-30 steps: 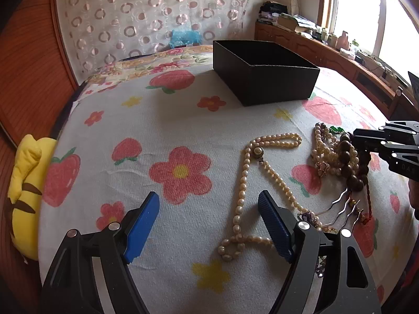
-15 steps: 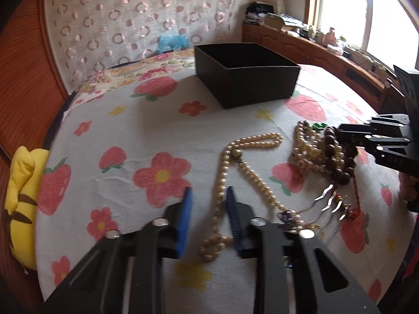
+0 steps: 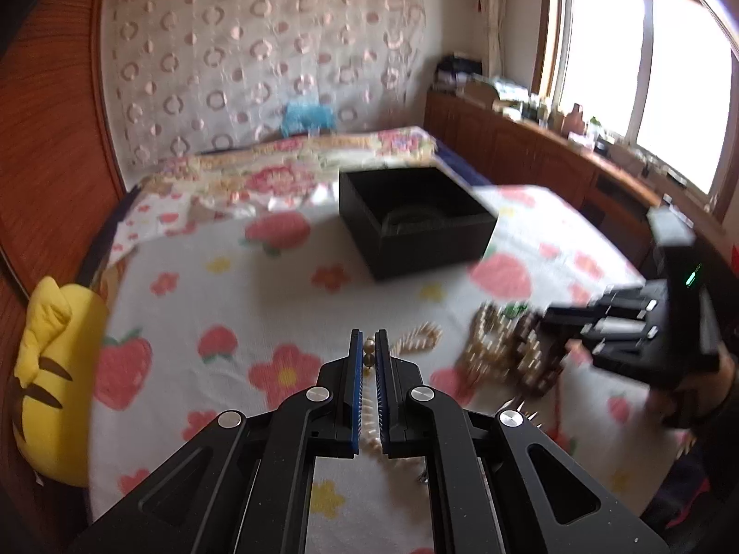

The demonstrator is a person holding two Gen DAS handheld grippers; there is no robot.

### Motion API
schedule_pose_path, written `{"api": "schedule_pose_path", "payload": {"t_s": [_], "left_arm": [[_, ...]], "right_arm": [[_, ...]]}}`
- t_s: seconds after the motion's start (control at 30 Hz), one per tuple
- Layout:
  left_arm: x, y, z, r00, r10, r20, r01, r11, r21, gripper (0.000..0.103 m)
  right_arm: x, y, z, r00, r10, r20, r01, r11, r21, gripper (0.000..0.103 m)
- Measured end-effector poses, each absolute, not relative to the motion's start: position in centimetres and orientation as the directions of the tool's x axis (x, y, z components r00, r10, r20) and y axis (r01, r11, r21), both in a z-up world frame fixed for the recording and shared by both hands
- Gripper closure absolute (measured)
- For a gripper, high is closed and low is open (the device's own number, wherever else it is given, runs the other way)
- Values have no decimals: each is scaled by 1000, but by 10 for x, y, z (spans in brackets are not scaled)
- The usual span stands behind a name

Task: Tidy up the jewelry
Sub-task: 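Lift the pearl necklace with the left tool while the right tool grasps the wooden bead bracelet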

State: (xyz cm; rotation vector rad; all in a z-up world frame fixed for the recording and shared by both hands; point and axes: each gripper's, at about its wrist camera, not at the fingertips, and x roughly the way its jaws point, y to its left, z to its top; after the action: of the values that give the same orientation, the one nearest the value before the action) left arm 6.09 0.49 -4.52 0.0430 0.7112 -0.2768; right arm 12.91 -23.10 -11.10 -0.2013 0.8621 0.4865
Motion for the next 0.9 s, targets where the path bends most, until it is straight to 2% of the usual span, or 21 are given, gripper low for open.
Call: {"api": "schedule_pose_path", "payload": {"t_s": [0.3,0.33,0.43,0.9], "left_arm": [[56,2,-5,782,-258,-568,268,961,-68,99],[56,1,-1,786,-260,-560,269,961,-67,99],[57,-1,10,800,-264,-539,273,960,-65,99],[75,-10,54,838,-270,-474,286,957,-40,99]], "right_arm": [[129,-231,-111,549,329,-768,-488,872,24,84],[128,-229,-110,548,330,-769,-494,869,21,88],[124,-226,-107,556,326,-765,-509,861,-3,88],[120,-222,-30,650,394,-650,-543,839,-34,88]]}}
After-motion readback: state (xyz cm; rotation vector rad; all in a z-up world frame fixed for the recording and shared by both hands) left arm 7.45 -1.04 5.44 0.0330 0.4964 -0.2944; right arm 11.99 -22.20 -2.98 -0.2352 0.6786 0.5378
